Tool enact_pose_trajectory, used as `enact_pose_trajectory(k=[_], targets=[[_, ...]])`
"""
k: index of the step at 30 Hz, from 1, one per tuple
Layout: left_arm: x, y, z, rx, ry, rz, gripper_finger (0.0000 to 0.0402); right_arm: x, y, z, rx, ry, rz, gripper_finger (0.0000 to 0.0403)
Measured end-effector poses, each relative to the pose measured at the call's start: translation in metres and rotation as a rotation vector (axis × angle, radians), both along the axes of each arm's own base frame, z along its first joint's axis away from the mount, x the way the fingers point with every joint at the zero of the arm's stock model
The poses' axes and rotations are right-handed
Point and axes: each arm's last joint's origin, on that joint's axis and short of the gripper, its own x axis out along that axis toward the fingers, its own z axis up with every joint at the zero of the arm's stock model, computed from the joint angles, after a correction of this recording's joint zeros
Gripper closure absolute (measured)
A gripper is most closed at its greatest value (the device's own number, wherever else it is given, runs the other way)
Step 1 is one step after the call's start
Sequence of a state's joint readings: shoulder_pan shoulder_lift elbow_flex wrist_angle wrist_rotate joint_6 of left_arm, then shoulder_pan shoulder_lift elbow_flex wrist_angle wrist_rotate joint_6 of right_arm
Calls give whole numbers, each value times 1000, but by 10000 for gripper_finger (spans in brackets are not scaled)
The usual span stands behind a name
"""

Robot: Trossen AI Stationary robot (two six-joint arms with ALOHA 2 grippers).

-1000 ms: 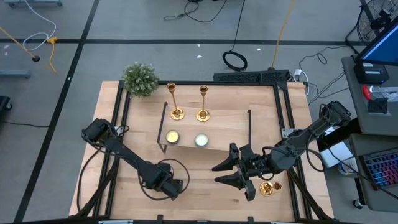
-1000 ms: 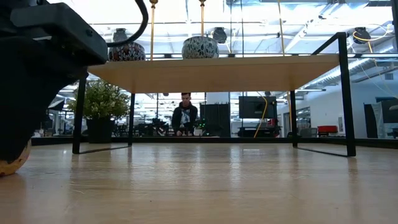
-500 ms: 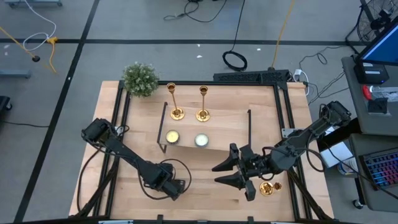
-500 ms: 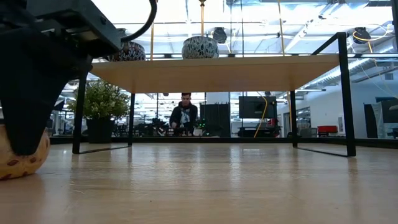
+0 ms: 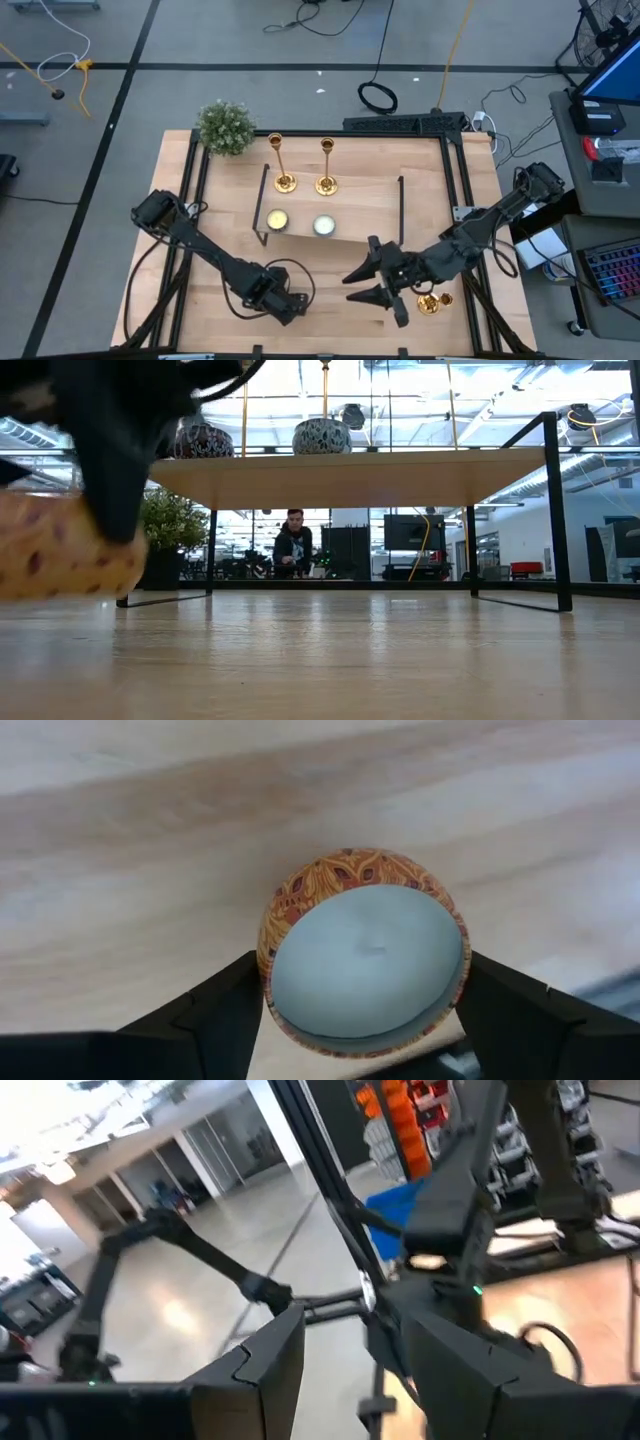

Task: Pick & Place candle stick holders
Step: Put the yellow scented candle on the shelf

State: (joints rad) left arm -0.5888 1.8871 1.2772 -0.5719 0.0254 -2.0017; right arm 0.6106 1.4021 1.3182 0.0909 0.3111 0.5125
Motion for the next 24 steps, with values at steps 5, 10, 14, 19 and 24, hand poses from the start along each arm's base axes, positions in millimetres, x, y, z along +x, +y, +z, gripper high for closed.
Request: enact_pose_trajectory(k=[5, 10, 14, 19, 24], targets=[[13, 3, 16, -22, -47, -5, 117, -1, -1, -13, -52, 122, -20, 238], [27, 9, 36, -9, -106, 21, 117, -5, -5, -29, -110, 269, -72, 238], [40, 14, 55, 12, -193, 19, 117, -9, -5, -36, -135, 343, -73, 235], [54, 23, 75, 45, -285, 5, 117, -14, 0, -38, -178, 352, -42, 195], [64, 33, 92, 65, -358, 7, 117, -20, 2, -44, -184, 427, -43, 121]])
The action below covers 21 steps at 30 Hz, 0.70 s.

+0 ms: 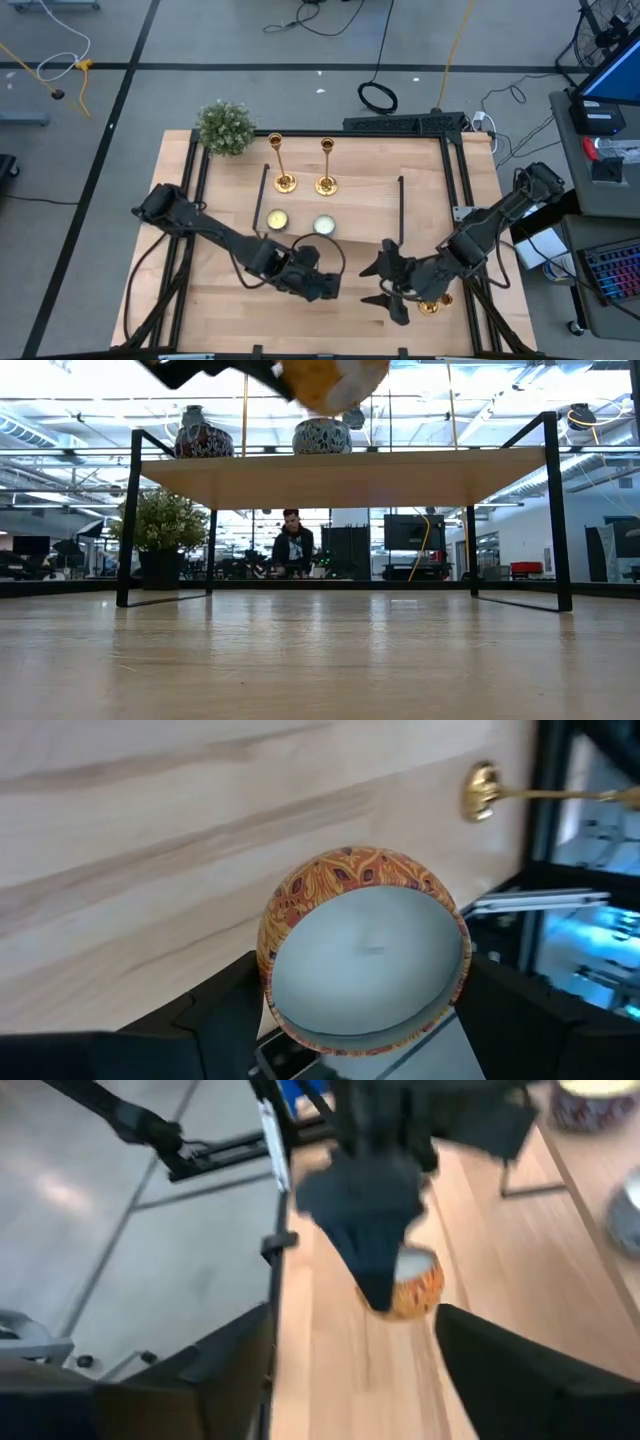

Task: Pick & Place candle stick holders
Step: Put the yellow scented candle on the shelf

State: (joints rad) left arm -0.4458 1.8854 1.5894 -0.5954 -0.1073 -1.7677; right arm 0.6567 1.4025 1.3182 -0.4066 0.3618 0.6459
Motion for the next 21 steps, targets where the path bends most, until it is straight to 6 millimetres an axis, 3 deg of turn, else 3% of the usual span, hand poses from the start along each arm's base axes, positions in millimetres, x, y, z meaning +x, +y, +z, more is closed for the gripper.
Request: enact_pose_trajectory(k=[7, 21], targets=[[14, 7, 24, 16, -149, 54, 117, -5, -2, -7, 0, 73, -54, 53], [23, 14, 34, 28, -258, 63, 117, 4, -1, -21, -103, 107, -97, 48]])
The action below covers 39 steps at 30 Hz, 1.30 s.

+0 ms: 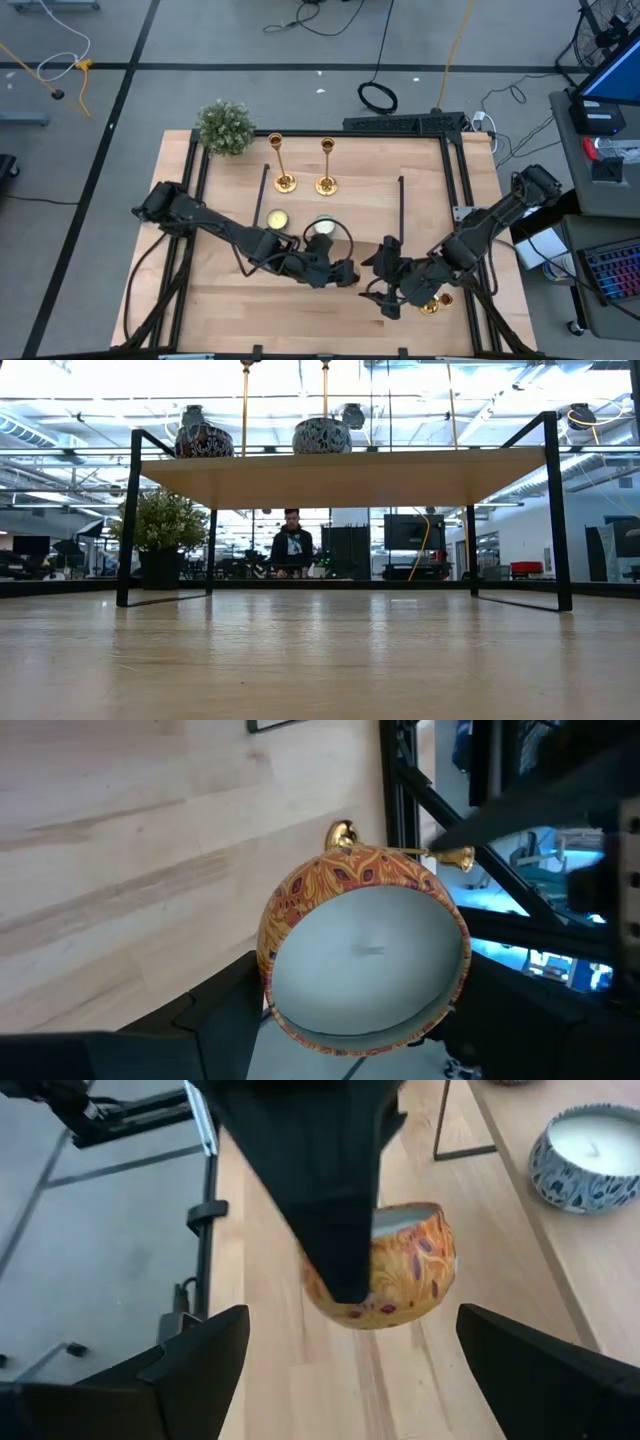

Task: Pick & Place candle stick holders
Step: Put the yellow scented candle on the shelf

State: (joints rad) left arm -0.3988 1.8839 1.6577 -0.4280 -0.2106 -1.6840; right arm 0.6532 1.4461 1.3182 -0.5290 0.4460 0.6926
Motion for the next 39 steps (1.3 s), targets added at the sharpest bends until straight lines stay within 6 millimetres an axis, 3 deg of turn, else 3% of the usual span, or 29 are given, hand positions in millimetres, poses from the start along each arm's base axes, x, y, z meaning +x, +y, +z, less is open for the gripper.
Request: enact_pose_trajectory(k=[6, 26, 39], targets=[[1, 0, 1, 8, -15, -9, 117, 8, -1, -8, -22, 22, -16, 48], [2, 3, 1, 25, -16, -44, 117, 20, -9, -2, -7, -52, -31, 48], [3, 4, 1, 30, -19, -57, 117, 26, -5, -10, -17, -35, -24, 48]])
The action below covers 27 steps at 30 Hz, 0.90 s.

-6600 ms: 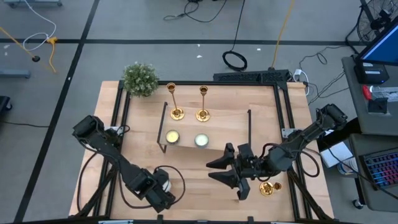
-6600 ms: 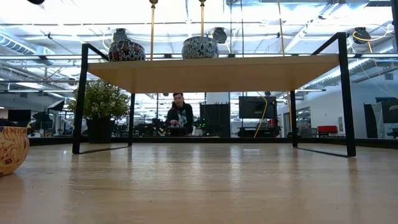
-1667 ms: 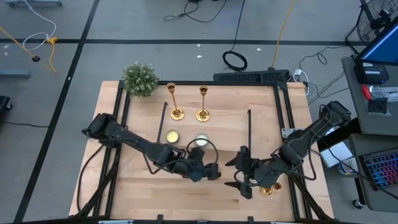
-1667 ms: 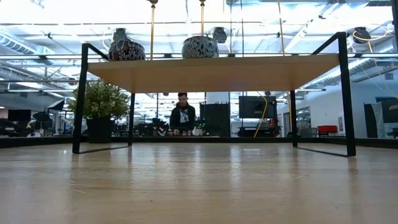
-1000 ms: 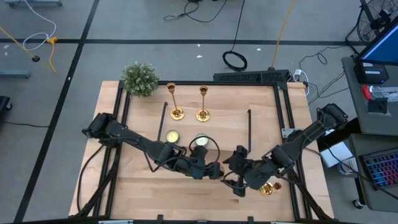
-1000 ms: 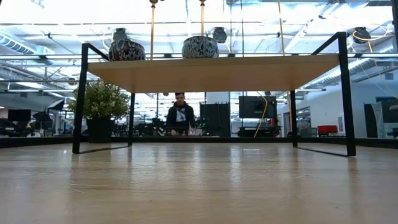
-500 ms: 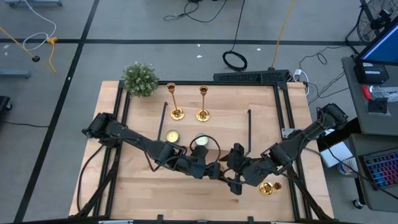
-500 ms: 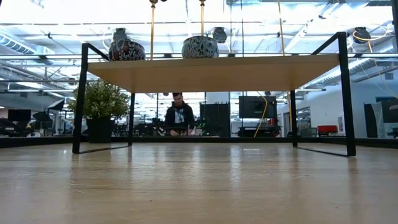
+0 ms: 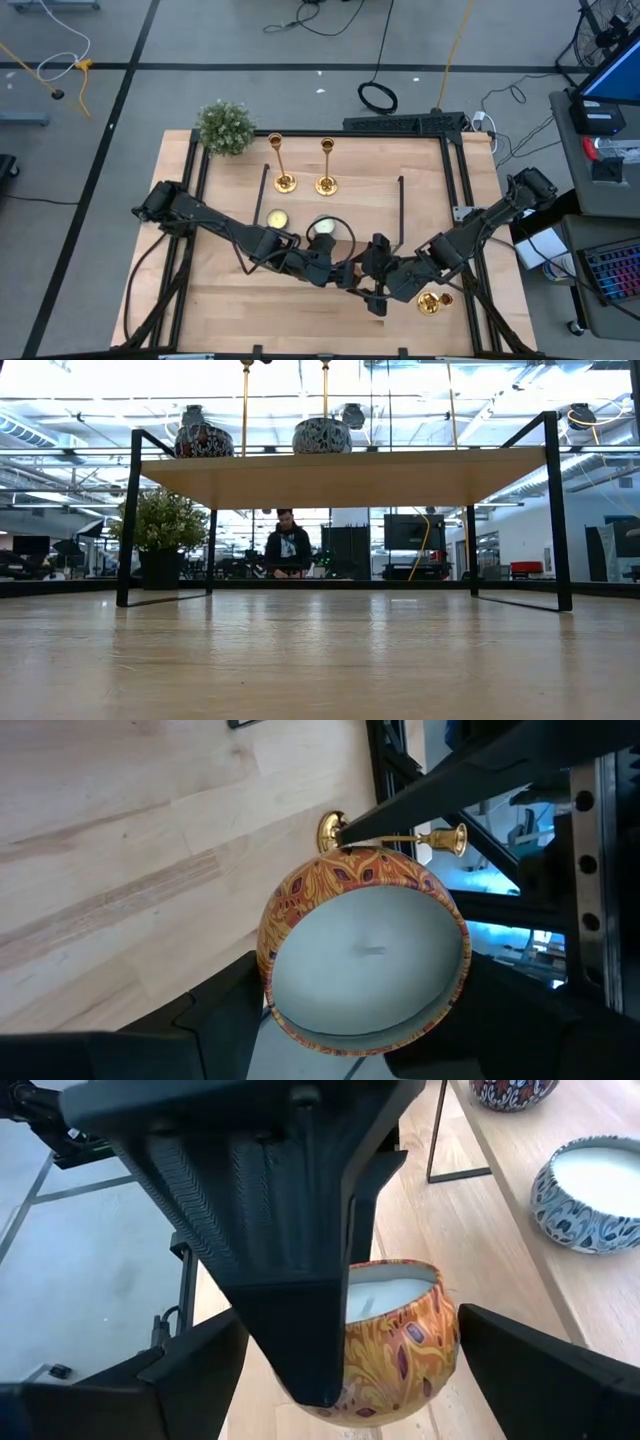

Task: Pick & Place candle stick holders
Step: Put the yellow scented candle on the shelf

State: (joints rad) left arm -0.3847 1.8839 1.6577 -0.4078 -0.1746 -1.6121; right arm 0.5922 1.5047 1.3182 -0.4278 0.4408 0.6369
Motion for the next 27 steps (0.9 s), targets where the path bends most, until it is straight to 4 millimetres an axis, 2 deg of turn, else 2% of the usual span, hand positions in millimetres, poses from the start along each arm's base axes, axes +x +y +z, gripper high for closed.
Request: enact_pose_trajectory(k=[27], targets=[[0, 0, -1, -9, 15, -13, 117, 0, -1, -1, -9, 14, 20, 48]])
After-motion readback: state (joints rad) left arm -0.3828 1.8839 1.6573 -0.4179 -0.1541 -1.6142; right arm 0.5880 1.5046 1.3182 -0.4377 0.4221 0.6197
